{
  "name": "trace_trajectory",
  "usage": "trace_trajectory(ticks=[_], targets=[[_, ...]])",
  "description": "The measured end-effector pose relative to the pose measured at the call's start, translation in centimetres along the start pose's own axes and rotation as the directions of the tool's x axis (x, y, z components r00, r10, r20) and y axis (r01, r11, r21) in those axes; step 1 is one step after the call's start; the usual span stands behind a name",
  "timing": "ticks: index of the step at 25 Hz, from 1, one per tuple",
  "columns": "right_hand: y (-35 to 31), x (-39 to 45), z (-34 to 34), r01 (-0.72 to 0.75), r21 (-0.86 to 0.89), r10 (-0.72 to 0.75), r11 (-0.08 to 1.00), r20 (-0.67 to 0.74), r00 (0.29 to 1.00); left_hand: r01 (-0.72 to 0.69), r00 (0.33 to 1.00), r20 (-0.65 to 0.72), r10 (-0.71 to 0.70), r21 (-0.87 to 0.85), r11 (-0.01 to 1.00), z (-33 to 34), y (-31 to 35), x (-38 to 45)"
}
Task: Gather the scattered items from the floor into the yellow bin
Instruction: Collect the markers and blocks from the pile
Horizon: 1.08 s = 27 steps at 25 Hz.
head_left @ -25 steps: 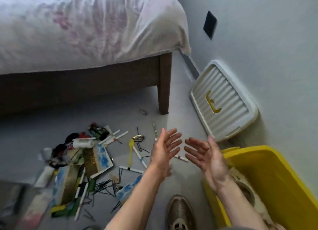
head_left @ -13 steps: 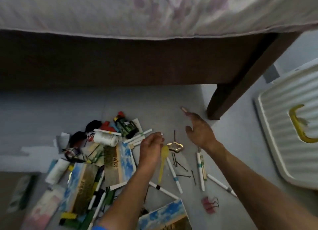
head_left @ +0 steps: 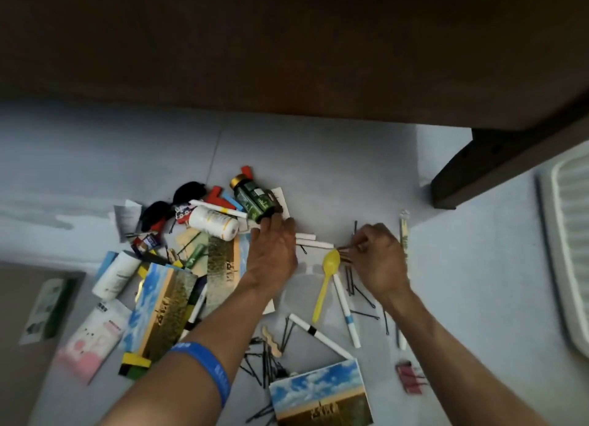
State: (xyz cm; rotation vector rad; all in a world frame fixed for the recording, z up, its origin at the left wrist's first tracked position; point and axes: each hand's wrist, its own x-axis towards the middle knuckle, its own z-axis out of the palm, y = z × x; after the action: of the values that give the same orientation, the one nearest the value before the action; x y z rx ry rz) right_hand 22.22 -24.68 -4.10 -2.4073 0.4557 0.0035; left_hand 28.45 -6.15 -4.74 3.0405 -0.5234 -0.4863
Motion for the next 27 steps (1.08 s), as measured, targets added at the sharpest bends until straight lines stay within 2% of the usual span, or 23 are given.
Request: trace_trajectory(ticks=[3,5,6,8,10,11,13,14,16,18,19,21,23,25,27], targets=[[1.0,-6.6,0.4,-0.027,0.038,0.025,0.999,0.055,0.998,-0.034,0.999,-0.010,0.035,0.081,0.996,0.2,0.7,-0.2],[1.8,-9.1,0.8,-0.038,0.028,0.035,0.999,0.099,0.995,-0.044,0.999,-0.029,0.042,-0.056,0.997,-0.1,0.7,-1.0],[1.8,-9.7,1.1,-0.034,-0.010,0.035,0.999,0.102,0.994,-0.030,0.999,-0.048,0.022,-0.174,0.984,-0.3,0.7,-1.7],[1.3,-10.2,1.6,0.013,-0.206,0.013,0.978,0.128,0.992,-0.006,0.998,-0.055,-0.013,-0.324,0.946,-1.0,0.8,-4.2],[0.3,-10.7,2.2,0.083,-0.365,-0.023,0.927,0.166,0.986,-0.012,1.000,-0.013,0.008,-0.349,0.937,-0.9,0.9,-7.5],[-0.4,-10.8,2.4,0.095,-0.386,-0.022,0.918,0.190,0.982,-0.021,0.998,0.043,0.039,-0.353,0.935,-0.8,1.0,-9.3],[-0.9,-10.7,2.0,-0.017,-0.273,0.069,0.962,0.183,0.981,-0.096,0.973,0.167,0.159,-0.330,0.939,0.0,1.3,-12.1],[-0.6,-10.6,1.6,-0.132,-0.151,0.156,0.980,0.155,0.976,-0.167,0.950,0.206,0.233,-0.294,0.941,0.7,1.3,-13.0],[0.0,-10.8,0.4,-0.321,0.138,0.309,0.937,0.102,0.946,-0.281,0.919,0.235,0.317,-0.177,0.943,1.9,1.6,-14.3],[1.0,-11.9,-1.1,-0.365,0.302,0.359,0.881,0.079,0.930,-0.307,0.916,0.245,0.317,-0.078,0.949,2.8,2.4,-14.7],[1.7,-12.4,-1.9,-0.353,0.309,0.353,0.883,0.057,0.934,-0.306,0.919,0.252,0.303,-0.030,0.952,3.0,2.8,-14.6],[3.7,-13.4,-3.8,-0.326,0.158,0.331,0.932,-0.008,0.944,-0.316,0.926,0.248,0.286,0.092,0.944,3.1,3.3,-14.3],[5.9,-13.8,-5.5,-0.347,-0.109,0.345,0.931,-0.042,0.938,-0.308,0.934,0.231,0.273,0.132,0.942,2.5,3.0,-13.9],[8.0,-14.5,-6.7,-0.362,-0.271,0.382,0.892,0.024,0.924,-0.295,0.928,0.253,0.274,0.049,0.954,1.9,2.7,-14.4],[9.1,-15.2,-7.4,-0.399,-0.284,0.436,0.872,0.081,0.896,-0.164,0.943,0.253,0.215,-0.207,0.964,1.6,2.4,-14.7]])
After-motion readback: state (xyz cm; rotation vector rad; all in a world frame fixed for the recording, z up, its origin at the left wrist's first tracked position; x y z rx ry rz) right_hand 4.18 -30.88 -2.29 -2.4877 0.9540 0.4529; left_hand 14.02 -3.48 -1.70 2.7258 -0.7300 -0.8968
